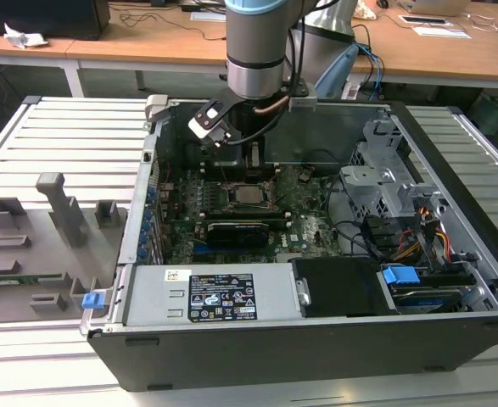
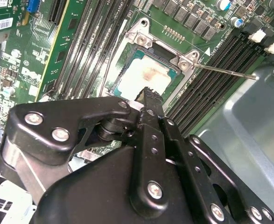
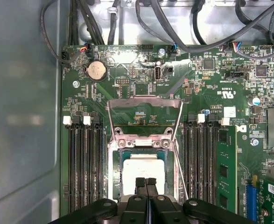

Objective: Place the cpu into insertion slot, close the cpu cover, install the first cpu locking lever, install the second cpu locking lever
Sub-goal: 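Close the cpu cover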

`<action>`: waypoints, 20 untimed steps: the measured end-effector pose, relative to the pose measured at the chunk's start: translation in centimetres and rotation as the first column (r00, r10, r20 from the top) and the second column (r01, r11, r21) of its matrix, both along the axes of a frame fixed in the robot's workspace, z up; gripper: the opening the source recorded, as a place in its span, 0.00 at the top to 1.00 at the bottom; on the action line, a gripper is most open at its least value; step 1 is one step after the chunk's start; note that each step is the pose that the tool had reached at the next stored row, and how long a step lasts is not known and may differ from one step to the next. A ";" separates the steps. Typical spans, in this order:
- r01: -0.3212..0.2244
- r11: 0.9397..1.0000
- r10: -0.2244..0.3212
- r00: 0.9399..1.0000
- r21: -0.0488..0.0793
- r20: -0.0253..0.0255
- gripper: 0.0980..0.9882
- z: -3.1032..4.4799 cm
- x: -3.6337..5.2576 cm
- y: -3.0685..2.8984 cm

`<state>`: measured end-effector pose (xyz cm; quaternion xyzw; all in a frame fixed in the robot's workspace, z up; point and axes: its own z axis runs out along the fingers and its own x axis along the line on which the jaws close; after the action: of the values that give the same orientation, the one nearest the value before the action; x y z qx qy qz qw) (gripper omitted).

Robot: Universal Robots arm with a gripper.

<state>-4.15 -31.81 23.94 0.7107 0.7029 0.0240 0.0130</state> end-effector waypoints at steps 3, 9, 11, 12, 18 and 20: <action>0.000 1.000 0.000 1.000 0.000 0.000 0.99 0.09 0.00 0.00; 0.000 1.000 0.000 1.000 0.000 0.000 0.99 0.38 0.00 0.00; 0.000 1.000 0.000 1.000 0.000 0.000 0.99 0.48 0.00 0.00; 0.000 1.000 0.000 1.000 0.000 0.000 0.99 0.53 0.00 0.00; 0.000 1.000 0.000 1.000 0.000 0.000 0.99 0.88 0.00 0.00; 0.000 1.000 0.000 1.000 0.000 0.000 0.99 1.04 0.00 0.00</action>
<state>-4.15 -31.81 24.99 0.7107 0.7029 0.0240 0.0130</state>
